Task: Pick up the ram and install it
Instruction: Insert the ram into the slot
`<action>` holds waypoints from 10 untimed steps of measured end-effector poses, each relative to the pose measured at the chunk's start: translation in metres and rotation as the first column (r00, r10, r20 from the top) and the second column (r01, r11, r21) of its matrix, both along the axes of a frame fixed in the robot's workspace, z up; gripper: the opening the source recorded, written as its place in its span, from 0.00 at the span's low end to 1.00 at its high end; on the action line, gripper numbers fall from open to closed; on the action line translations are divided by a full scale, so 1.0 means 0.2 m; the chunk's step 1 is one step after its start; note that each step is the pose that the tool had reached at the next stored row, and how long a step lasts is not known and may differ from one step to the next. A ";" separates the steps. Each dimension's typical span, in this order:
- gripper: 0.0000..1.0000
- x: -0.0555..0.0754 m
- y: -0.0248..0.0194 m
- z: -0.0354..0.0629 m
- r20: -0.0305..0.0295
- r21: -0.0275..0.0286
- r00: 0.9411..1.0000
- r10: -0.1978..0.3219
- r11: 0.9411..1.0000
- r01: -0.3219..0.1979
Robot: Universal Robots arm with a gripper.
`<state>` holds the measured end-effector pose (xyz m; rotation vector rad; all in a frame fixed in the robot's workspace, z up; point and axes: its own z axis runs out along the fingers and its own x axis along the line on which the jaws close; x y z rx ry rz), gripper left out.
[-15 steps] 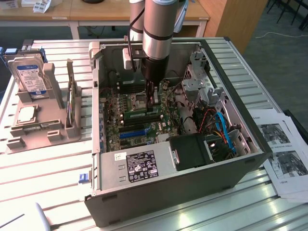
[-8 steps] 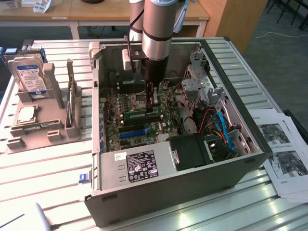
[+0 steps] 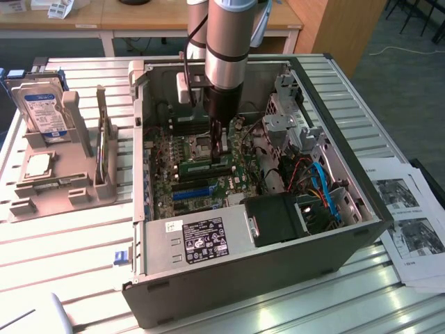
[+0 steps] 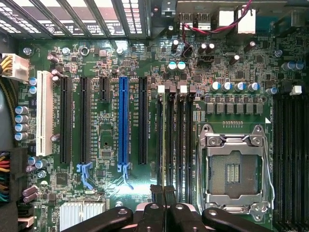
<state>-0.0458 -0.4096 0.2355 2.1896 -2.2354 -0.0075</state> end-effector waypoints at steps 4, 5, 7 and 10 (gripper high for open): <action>0.11 0.00 0.000 -0.005 0.000 0.000 1.000 0.000 1.000 0.000; 0.11 0.00 0.000 -0.005 0.000 0.000 1.000 0.000 1.000 0.000; 0.11 0.00 -0.006 -0.006 0.000 0.000 1.000 0.000 1.000 0.000; 0.11 0.00 -0.006 -0.006 -0.001 0.000 1.000 -0.001 1.000 0.001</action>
